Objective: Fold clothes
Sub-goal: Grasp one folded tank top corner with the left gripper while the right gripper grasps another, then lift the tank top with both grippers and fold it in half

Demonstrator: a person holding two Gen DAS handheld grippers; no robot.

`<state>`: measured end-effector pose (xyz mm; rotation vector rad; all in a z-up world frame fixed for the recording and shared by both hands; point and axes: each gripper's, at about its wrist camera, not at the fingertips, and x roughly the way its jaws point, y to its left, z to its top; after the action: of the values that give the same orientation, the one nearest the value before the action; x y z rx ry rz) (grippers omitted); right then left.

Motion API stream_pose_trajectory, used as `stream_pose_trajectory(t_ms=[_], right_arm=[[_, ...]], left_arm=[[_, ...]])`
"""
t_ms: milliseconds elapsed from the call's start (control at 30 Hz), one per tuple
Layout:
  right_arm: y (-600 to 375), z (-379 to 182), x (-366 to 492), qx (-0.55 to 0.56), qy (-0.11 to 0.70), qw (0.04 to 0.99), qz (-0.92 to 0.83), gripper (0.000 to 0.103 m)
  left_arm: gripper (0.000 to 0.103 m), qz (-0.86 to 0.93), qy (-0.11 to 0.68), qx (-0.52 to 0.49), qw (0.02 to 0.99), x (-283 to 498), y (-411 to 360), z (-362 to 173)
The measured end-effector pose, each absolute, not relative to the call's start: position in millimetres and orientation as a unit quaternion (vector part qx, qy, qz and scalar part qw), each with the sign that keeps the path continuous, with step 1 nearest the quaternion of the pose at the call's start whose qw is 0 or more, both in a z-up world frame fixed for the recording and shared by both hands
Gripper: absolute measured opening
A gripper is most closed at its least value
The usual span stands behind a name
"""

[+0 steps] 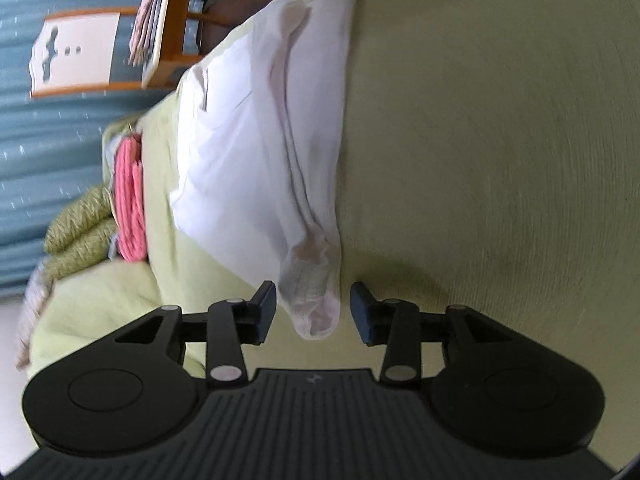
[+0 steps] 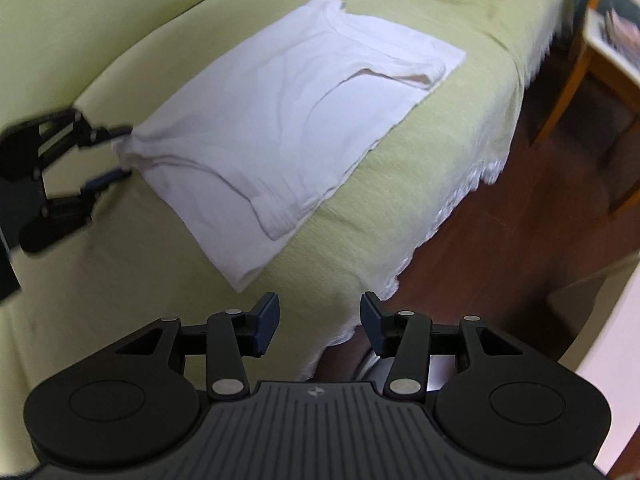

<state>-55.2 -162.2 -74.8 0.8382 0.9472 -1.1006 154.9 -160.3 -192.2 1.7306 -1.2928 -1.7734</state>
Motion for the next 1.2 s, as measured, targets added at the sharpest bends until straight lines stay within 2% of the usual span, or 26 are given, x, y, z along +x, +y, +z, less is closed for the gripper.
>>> stream_pose_trajectory(t_ms=[333, 433, 500, 600, 767, 867, 900, 967, 1000, 1200], right_arm=[[-117.1, -100.5, 0.7, 0.109, 0.51, 0.717, -0.462, 0.05], [-105.0, -112.4, 18.1, 0.051, 0.525, 0.72, -0.451, 0.05], [-98.2, -120.6, 27.3, 0.008, 0.534, 0.723, -0.439, 0.05], [-88.2, -132.6, 37.4, -0.058, 0.539, 0.726, -0.424, 0.05], [-79.5, -154.3, 48.3, -0.146, 0.546, 0.718, -0.406, 0.048], [-82.6, -160.6, 49.8, -0.174, 0.543, 0.72, -0.396, 0.043], [-84.0, -161.6, 52.5, -0.18, 0.542, 0.722, -0.391, 0.037], [-91.1, -162.4, 54.1, -0.173, 0.547, 0.727, -0.377, 0.021], [-96.6, -160.6, 54.1, -0.163, 0.549, 0.732, -0.369, 0.0], [-145.3, -98.5, 25.2, -0.02, 0.5, 0.792, -0.351, 0.002]], left_arm=[[0.036, -0.614, -0.533, 0.565, 0.144, 178.6, -162.3, -210.9], [0.031, -0.617, -0.532, 0.561, 0.147, 179.5, -164.0, -214.3], [0.021, -0.619, -0.527, 0.564, 0.144, 180.7, -162.6, -213.2], [0.013, -0.633, -0.499, 0.574, 0.145, 177.2, -164.1, -206.2], [0.013, -0.645, -0.474, 0.58, 0.151, 169.7, -169.6, -199.9], [0.013, -0.646, -0.473, 0.581, 0.149, 170.1, -169.1, -199.3], [0.013, -0.647, -0.471, 0.582, 0.147, 170.9, -168.5, -198.2], [0.013, -0.649, -0.465, 0.585, 0.141, 171.7, -168.4, -194.9], [0.013, -0.649, -0.464, 0.588, 0.135, 173.5, -167.6, -192.9], [0.013, -0.659, -0.44, 0.603, 0.094, 164.2, -188.5, -153.3]])
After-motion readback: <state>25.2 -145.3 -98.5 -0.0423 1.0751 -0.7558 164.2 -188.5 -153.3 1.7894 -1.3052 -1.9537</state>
